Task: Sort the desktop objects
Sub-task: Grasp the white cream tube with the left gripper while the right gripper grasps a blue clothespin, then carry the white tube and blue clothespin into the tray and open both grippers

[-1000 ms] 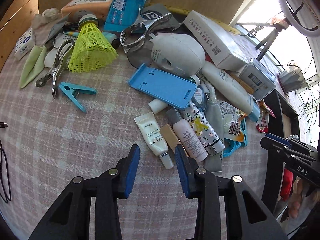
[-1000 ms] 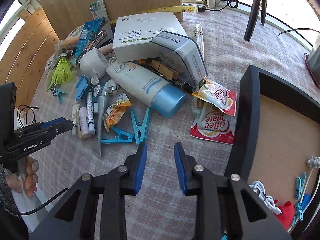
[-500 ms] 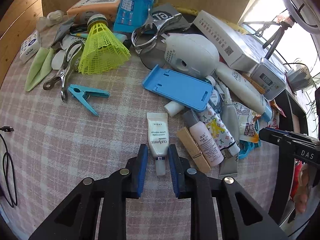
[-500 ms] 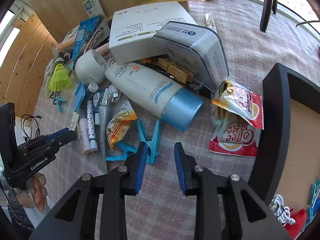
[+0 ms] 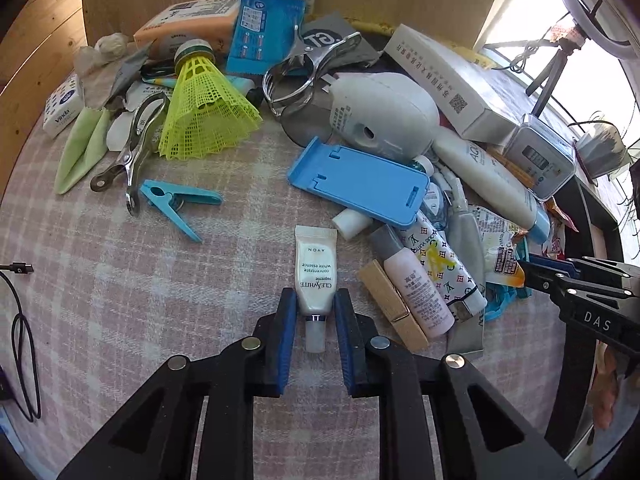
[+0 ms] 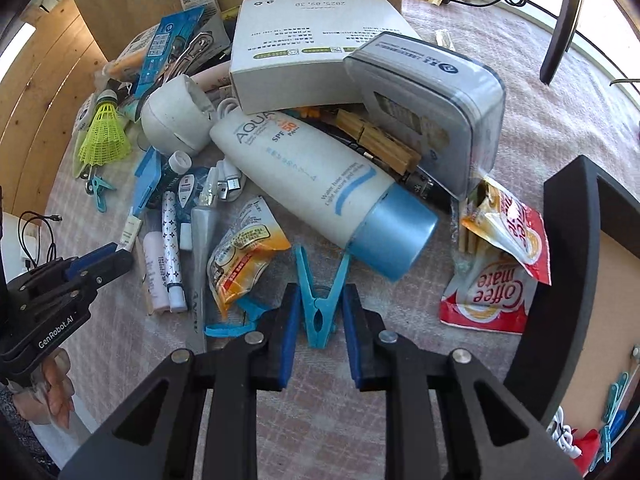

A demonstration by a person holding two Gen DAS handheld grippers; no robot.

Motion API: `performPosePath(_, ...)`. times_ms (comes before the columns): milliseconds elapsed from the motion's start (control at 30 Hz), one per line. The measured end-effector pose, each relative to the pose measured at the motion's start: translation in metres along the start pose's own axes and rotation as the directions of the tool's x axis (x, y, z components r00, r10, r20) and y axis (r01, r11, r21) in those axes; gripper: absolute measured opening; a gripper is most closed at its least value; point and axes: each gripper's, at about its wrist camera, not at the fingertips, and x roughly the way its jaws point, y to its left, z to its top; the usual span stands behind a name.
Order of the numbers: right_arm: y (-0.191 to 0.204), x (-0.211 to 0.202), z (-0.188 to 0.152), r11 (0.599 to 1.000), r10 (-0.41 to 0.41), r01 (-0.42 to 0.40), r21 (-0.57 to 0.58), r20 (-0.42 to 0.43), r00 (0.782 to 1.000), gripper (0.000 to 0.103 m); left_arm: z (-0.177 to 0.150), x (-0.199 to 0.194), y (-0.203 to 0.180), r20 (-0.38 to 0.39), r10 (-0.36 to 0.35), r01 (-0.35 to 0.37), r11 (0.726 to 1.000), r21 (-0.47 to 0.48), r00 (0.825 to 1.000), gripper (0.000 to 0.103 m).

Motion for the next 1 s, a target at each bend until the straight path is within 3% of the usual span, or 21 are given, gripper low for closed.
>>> performPosePath(200, 0.000, -0.005, -0.011, 0.999, -0.038, 0.038, -0.026, 0.008, 0.999, 0.021, -0.016, -0.009, -0.014, 0.016, 0.032, -0.032, 0.999, 0.013, 0.999, 0.018)
performPosePath(533, -0.007, -0.027, -0.034, 1.000, -0.024, 0.024, -0.004, 0.052, 0.998, 0.021, -0.037, -0.028, -0.029, 0.045, 0.033, -0.035, 0.999, 0.027, 0.998, 0.018)
performPosePath(733, -0.019, -0.054, -0.045, 1.000, 0.000, -0.003, 0.031, 0.099, 0.995, 0.021, -0.044, -0.051, -0.044, 0.073, -0.001, -0.002, 0.999, 0.046, 0.997, 0.018)
performPosePath(933, -0.037, -0.087, -0.067, 0.996, -0.002, -0.012, 0.083, 0.170, 0.985, 0.021, -0.047, -0.075, -0.093, 0.105, -0.060, 0.048, 0.993, 0.110, 0.993, 0.018)
performPosePath(1000, -0.047, -0.095, -0.070, 0.993, -0.017, -0.005, 0.117, 0.194, 0.981, 0.021, -0.032, -0.069, -0.103, 0.100, -0.097, 0.081, 0.986, 0.147, 0.990, 0.018)
